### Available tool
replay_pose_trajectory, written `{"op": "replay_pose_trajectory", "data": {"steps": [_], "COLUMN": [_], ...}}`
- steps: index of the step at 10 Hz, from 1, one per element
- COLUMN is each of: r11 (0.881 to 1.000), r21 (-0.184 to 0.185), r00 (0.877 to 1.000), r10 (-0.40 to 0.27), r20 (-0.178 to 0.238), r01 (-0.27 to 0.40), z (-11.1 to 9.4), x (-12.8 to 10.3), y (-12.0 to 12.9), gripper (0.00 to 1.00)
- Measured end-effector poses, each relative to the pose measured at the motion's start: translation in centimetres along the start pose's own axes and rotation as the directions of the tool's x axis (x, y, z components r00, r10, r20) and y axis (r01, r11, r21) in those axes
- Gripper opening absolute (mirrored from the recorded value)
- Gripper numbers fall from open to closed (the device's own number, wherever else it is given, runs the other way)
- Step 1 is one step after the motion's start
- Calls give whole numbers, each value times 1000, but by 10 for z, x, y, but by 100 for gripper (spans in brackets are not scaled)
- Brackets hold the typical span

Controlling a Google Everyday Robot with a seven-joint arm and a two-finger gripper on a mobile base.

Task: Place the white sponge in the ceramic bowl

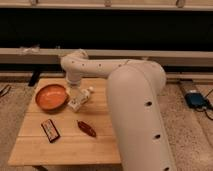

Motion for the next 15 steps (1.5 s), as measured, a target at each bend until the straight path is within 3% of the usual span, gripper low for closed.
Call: {"op": "replay_pose_trajectory", "data": {"steps": [2,3,5,7,9,12,15], "r11": [996,992,984,966,955,943,942], "r21": [-2,-2,-7,-15,-23,-45,-56], "r00": [995,990,978,955,939,919,916], "r10": [-86,-125,-179,-252,-286,-308,-307], "r20": [46,68,103,156,191,246,257], "r01": [86,125,180,257,295,328,331], "z": [8,11,19,32,41,52,57], "x": [-35,-51,-73,-110,-125,-143,-141], "y": [-24,-34,-46,-51,-47,-29,-25], "gripper": [16,21,38,61,75,77,77]}}
